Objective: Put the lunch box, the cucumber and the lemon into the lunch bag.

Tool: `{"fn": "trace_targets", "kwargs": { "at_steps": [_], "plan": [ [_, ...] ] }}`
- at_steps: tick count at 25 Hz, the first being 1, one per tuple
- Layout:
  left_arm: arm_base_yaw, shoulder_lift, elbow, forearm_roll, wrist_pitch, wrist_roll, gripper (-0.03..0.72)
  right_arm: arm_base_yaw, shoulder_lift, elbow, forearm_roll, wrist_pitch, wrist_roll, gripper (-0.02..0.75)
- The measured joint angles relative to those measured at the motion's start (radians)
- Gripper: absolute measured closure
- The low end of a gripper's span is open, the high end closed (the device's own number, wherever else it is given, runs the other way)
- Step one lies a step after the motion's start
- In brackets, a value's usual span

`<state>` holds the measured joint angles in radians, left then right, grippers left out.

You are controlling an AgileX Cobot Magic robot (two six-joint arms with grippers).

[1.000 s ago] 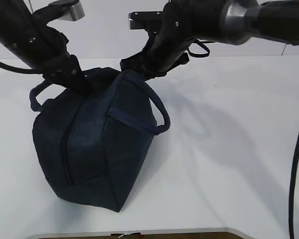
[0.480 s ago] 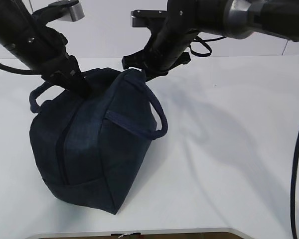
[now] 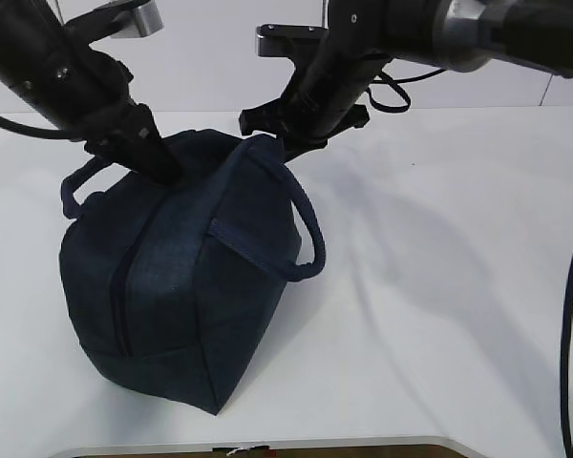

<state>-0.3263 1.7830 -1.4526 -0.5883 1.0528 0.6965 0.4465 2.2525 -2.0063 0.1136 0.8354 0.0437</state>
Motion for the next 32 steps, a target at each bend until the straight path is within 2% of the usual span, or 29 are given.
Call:
{"fn": "trace_targets", "kwargs": {
  "at_steps": [3,9,11,22,32],
  "plan": [
    [0.0,0.0,-0.005,-0.002,-0.01,-0.042,0.652,-0.004,0.0,-0.006,0.02,0.015,-0.025,0.733],
    [0.002,-0.006,-0.102,0.011,-0.003,-0.125,0.372,-0.006,0.0,-0.04,0.038,0.039,-0.049,0.733],
    [0.002,-0.008,-0.146,0.028,0.021,-0.157,0.335,-0.006,0.0,-0.041,0.045,0.043,-0.055,0.733],
    [0.002,0.079,-0.371,0.077,0.167,-0.209,0.308,-0.006,0.0,-0.042,0.081,0.053,-0.082,0.733],
    [0.002,0.237,-0.499,0.083,0.176,-0.211,0.308,-0.006,0.0,-0.044,0.083,0.06,-0.085,0.733]
  ]
}}
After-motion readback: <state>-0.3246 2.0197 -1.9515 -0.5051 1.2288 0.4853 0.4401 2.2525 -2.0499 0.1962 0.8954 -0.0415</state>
